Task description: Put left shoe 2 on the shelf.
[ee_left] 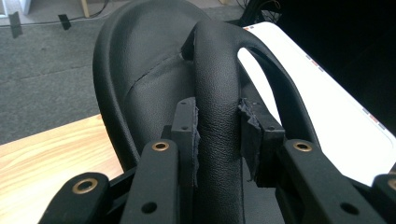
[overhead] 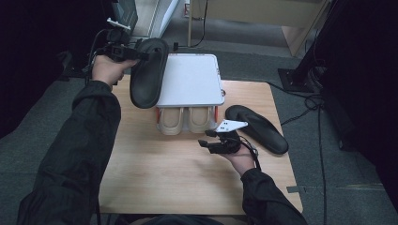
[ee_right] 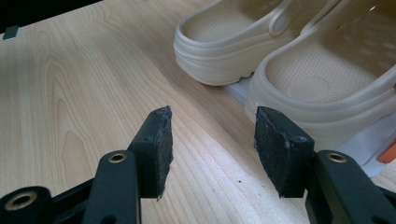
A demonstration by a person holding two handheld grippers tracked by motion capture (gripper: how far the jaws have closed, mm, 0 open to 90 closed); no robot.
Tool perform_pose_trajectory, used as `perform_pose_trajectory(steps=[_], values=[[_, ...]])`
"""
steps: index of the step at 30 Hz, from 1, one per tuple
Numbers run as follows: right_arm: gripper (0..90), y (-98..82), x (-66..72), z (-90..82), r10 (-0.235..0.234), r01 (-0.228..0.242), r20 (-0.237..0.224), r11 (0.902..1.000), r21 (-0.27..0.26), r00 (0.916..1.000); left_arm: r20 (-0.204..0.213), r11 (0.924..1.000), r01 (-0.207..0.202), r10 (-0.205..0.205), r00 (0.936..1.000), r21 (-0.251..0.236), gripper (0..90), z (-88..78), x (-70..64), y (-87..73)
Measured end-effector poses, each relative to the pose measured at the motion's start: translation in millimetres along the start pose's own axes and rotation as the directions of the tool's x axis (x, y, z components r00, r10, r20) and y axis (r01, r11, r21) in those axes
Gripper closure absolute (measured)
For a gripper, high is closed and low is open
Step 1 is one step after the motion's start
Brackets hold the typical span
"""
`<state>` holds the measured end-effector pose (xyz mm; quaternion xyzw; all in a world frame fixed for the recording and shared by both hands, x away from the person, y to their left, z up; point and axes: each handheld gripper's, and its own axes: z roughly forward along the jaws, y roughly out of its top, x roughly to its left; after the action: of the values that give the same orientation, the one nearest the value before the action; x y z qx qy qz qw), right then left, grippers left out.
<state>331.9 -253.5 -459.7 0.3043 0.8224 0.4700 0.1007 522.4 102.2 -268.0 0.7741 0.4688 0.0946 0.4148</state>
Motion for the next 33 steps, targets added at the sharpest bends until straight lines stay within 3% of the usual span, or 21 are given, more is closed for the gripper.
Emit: perform_pose_trajectory(steps=[7,13,19,33], values=[[47.6,0.4,1.2,-0.2,-0.009,0.009,-0.002,1.0000,-0.005,1.0000,0.008,1.0000,0.001,-0.001,1.0000,-0.001,69.2,20.4,-14.0,6.9],[47.6,0.8,1.1,-1.3,-0.011,0.011,-0.005,0.9999,-0.009,0.9999,0.011,0.9996,0.021,-0.022,0.9997,0.019,69.2,37.5,-21.4,12.7],[47.6,0.9,1.3,-2.3,-0.011,0.011,-0.005,0.9999,-0.009,0.9999,0.017,0.9991,0.042,-0.042,0.9990,0.005,69.2,53.5,-30.4,15.7],[47.6,0.5,1.8,-2.7,-0.014,0.014,-0.002,0.9999,-0.004,0.9999,0.021,0.9957,0.087,-0.087,0.9959,0.033,69.1,76.6,-26.2,2.5]])
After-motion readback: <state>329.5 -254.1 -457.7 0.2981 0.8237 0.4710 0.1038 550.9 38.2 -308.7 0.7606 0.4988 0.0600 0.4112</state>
